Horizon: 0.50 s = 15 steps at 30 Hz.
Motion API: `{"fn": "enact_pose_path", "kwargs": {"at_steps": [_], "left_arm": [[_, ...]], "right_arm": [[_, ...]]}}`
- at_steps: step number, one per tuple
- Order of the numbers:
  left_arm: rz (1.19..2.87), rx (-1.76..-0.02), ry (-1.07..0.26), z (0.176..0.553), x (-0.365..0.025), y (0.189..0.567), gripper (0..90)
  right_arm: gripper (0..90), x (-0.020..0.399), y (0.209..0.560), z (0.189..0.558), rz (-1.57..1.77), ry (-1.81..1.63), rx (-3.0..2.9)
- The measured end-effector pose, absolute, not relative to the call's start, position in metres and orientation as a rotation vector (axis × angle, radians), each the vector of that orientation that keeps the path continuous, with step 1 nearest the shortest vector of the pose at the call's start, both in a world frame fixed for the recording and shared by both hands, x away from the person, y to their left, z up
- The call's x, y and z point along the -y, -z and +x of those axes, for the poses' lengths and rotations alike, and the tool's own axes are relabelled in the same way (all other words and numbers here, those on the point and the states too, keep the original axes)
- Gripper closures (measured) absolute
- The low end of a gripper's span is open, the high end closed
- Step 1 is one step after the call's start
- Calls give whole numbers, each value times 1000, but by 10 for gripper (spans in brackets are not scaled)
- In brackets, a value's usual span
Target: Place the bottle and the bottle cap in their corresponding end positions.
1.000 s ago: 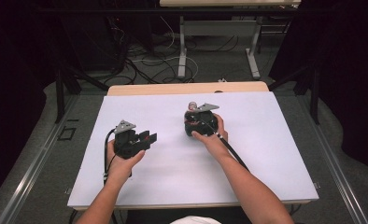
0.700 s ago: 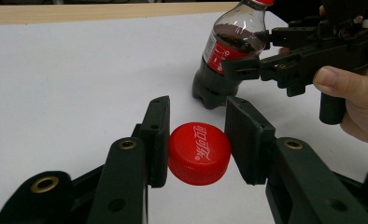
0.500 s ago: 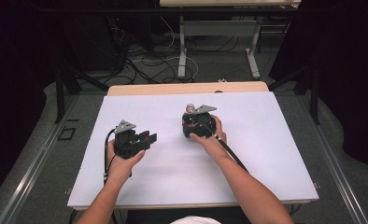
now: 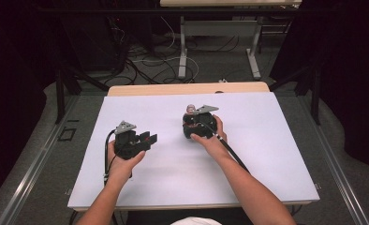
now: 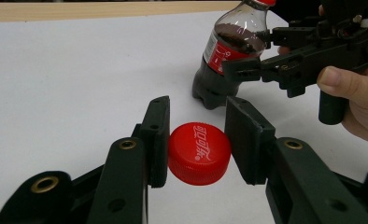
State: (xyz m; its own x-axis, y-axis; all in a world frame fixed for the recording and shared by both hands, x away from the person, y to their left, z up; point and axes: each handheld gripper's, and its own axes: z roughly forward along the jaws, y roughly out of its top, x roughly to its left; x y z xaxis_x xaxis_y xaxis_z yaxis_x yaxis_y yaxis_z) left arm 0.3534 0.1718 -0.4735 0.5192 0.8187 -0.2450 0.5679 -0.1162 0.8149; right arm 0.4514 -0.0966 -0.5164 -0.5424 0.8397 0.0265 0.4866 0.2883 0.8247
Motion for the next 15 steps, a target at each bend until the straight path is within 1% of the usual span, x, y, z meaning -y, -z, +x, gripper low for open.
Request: {"fn": "enact_pose_path", "kwargs": {"at_steps": [4,9,11,14,15], "left_arm": [[1811,-1162,-321,354,-172,475,621],[1818,-1165,-316,355,-170,478,620],[1819,-1165,-318,355,-169,479,620],[1826,-1165,-317,356,-168,481,620],[1833,-1168,-309,356,-167,481,620]], "right_arm": [[150,100,516,450,1212,-1160,-2154],[127,104,513,444,1228,-1166,-2152],[94,107,513,441,1221,-1174,-2158],[1,110,511,436,1212,-1164,-2157],[0,111,510,434,1217,-1160,-2161]]}}
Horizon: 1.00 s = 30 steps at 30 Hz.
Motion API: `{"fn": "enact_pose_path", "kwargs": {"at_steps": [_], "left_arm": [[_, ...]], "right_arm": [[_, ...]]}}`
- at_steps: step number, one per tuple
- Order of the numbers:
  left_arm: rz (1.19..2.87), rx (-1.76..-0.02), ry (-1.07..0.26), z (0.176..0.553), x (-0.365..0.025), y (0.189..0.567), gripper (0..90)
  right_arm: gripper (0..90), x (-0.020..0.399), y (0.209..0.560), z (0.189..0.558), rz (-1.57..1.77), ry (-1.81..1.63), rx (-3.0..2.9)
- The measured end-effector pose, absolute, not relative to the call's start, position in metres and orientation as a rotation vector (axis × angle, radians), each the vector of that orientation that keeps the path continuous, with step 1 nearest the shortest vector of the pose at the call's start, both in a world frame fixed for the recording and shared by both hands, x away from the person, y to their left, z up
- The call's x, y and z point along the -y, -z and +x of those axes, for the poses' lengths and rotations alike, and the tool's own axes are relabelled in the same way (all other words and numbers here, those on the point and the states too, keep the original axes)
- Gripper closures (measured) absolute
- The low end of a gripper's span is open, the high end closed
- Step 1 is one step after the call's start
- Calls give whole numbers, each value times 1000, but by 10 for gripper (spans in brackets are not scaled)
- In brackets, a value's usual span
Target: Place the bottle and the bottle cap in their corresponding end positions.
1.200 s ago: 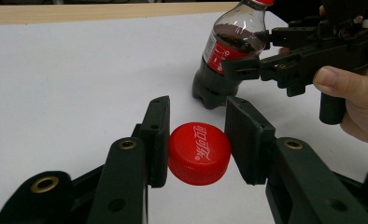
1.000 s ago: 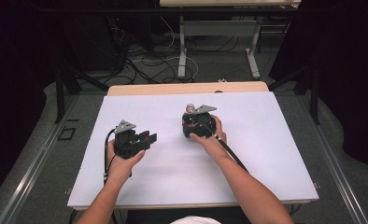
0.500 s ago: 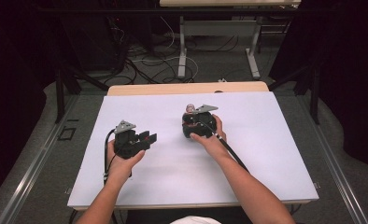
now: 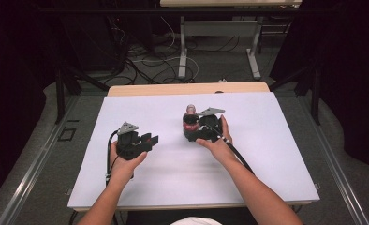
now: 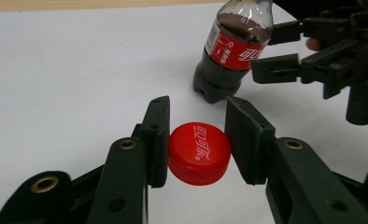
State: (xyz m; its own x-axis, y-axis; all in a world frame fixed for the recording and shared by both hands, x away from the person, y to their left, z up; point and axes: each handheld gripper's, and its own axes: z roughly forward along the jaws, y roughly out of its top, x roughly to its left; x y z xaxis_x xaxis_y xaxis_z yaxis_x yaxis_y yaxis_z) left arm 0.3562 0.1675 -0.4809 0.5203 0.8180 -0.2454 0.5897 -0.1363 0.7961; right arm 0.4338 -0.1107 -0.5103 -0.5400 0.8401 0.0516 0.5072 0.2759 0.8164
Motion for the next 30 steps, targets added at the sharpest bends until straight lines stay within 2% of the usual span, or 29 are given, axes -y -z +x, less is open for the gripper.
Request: {"fn": "enact_pose_path", "kwargs": {"at_steps": [10,30], "left_arm": [[1859,-1144,-338,357,-159,488,620],[1931,-1055,-295,360,-119,508,620]], "right_arm": [[0,127,504,410,1197,-1106,-2161],[25,183,511,364,1202,-1089,-2126]]}}
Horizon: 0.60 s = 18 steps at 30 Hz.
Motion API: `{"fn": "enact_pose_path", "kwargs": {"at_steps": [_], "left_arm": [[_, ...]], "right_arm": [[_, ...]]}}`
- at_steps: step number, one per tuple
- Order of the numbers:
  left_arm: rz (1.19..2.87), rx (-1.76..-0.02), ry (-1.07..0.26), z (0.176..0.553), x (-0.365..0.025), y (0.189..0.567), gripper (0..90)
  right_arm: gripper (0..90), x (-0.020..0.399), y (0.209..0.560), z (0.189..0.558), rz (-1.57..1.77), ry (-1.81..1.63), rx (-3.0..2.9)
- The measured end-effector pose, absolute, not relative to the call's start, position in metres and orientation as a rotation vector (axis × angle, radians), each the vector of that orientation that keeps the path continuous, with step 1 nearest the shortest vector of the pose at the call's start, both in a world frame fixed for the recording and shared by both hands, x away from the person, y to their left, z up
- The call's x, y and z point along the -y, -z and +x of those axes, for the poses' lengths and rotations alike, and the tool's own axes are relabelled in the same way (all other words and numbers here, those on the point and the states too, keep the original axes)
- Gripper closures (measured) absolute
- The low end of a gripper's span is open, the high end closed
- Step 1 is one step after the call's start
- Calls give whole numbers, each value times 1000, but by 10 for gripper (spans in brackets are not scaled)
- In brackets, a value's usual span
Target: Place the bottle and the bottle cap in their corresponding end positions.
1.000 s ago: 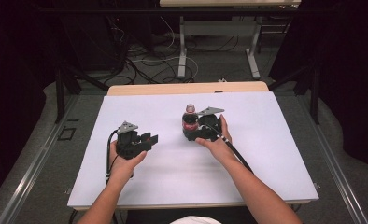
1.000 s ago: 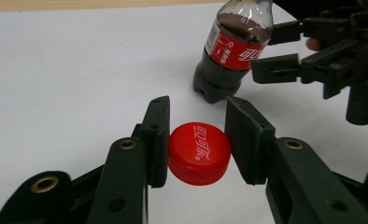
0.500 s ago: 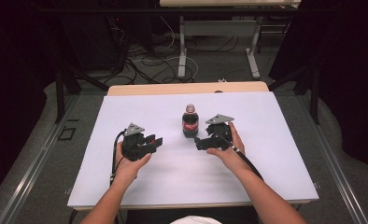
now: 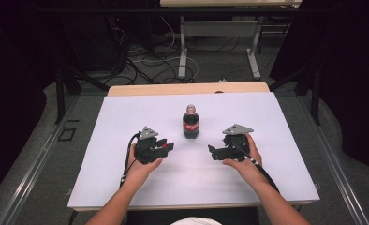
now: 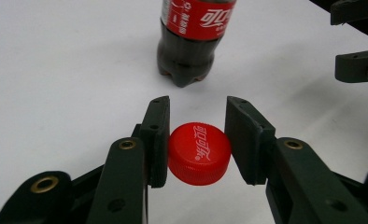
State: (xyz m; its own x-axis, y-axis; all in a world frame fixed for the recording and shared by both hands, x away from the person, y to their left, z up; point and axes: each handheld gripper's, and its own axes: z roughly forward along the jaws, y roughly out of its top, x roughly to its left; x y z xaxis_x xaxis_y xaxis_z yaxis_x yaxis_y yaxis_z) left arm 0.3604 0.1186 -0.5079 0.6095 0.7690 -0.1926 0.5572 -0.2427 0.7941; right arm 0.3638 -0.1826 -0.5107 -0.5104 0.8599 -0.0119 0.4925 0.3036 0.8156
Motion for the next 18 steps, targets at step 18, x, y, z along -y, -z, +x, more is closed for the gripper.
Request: {"fn": "enact_pose_path", "kwargs": {"at_steps": [18], "left_arm": [[1995,-976,-235,370,-71,534,620]], "right_arm": [[24,209,528,349,1233,-1077,-2118]]}}
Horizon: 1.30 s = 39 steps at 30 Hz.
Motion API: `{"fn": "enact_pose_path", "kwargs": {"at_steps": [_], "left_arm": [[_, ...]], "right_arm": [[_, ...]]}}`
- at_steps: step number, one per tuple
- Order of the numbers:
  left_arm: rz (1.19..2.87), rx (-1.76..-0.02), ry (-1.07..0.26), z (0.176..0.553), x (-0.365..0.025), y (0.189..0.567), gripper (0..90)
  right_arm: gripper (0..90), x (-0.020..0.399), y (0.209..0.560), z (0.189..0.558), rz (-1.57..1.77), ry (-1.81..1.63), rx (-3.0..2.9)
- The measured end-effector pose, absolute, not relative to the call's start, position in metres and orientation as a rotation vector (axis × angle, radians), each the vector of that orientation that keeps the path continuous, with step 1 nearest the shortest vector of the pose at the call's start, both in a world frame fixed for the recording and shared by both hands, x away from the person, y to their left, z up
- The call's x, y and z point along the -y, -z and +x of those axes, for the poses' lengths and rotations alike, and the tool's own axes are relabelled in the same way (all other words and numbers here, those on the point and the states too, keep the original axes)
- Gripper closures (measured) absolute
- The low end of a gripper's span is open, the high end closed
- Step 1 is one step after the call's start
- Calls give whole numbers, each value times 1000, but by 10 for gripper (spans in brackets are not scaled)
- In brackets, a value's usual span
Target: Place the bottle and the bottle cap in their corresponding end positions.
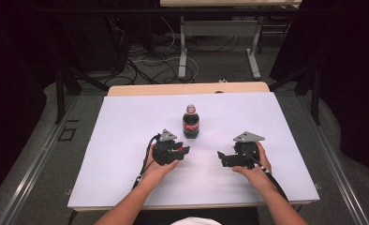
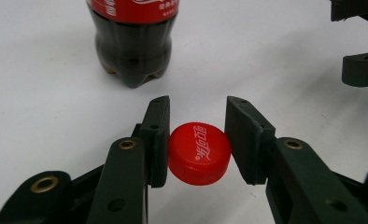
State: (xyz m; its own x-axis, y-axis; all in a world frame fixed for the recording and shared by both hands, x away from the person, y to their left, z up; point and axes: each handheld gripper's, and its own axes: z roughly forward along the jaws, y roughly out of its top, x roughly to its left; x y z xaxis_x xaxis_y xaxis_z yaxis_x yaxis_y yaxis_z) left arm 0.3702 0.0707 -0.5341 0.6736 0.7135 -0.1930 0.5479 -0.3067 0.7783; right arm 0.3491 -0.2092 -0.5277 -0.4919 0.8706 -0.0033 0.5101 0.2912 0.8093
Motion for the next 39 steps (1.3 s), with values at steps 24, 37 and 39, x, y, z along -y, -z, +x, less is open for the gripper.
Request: {"fn": "enact_pose_path", "kwargs": {"at_steps": [24,37,39], "left_arm": [[2109,-911,-172,362,-41,562,619],[2118,-920,-177,362,-40,562,564],[2118,-921,-171,362,-41,562,547]], "right_arm": [[27,213,530,348,1264,-1107,-2106],[27,213,530,348,1267,-1108,-2102],[27,213,529,348,1270,-1111,-2102]]}}
